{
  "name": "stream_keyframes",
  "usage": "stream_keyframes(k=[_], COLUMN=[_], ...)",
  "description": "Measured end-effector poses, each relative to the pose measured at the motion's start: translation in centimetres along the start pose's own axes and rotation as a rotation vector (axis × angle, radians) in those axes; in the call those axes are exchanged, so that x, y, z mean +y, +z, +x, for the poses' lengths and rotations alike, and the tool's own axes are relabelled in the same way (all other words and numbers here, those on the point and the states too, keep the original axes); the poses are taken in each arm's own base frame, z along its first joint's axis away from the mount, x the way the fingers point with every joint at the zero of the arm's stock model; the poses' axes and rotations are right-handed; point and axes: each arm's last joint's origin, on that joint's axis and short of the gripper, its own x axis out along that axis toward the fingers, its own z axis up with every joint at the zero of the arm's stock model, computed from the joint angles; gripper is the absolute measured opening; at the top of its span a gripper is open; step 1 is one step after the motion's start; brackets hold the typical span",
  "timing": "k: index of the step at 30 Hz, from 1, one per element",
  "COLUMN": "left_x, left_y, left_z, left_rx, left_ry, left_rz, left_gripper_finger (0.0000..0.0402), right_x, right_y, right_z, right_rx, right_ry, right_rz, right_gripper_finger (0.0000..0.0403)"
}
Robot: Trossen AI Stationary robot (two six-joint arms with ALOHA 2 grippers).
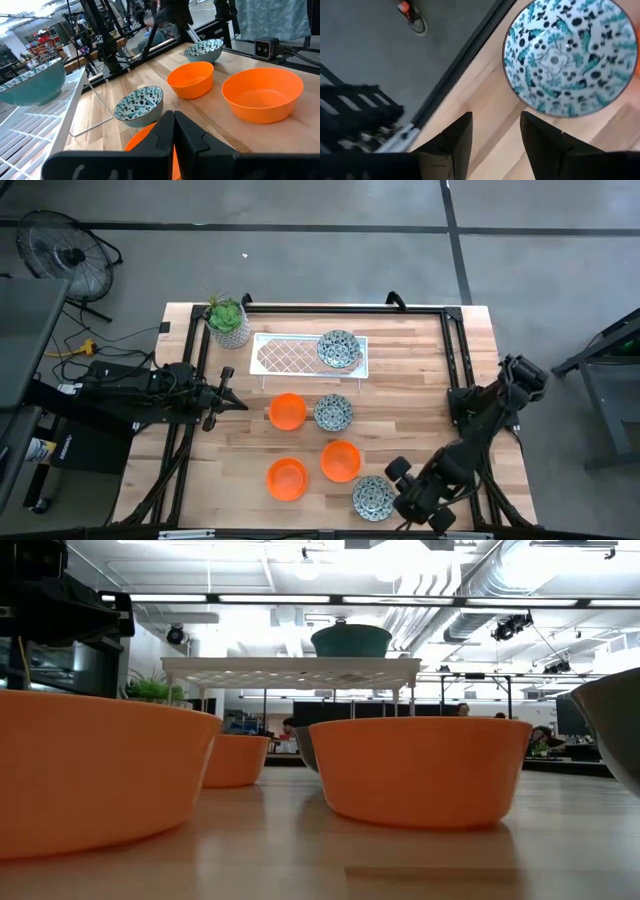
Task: Pick & Place Mini bowls
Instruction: Stack the bottom white patterned bowl on the white patterned bowl on the shelf
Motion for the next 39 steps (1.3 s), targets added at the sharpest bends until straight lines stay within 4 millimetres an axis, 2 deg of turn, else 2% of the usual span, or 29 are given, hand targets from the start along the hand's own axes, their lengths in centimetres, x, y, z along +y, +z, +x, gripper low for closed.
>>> stream_keyframes(k=[7,14,23,39], left_x=[0.0,0.0,0.0,0.0], left_y=[0.0,0.0,0.0,0.0], left_z=[0.0,0.0,0.0,0.0], left_rx=[0.0,0.0,0.0,0.0], left_ry=[0.0,0.0,0.0,0.0], left_rz=[0.0,0.0,0.0,0.0], left_gripper_finger=[0.0,0.0,0.0,0.0], right_x=[0.0,0.9,0.8,0.7], right_y=[2.2,2.9,2.8,2.2], right_z=[1.9,4.0,5.0,6.4], right_rx=[0.028,0.078,0.1,0.089], right_ry=[-0.051,-0.096,-0.167,-0.171], right_rz=[-0.188,-0.287,-0.299,-0.269], right_gripper_finger=[0.0154,0.0154,0.0153,0.0138])
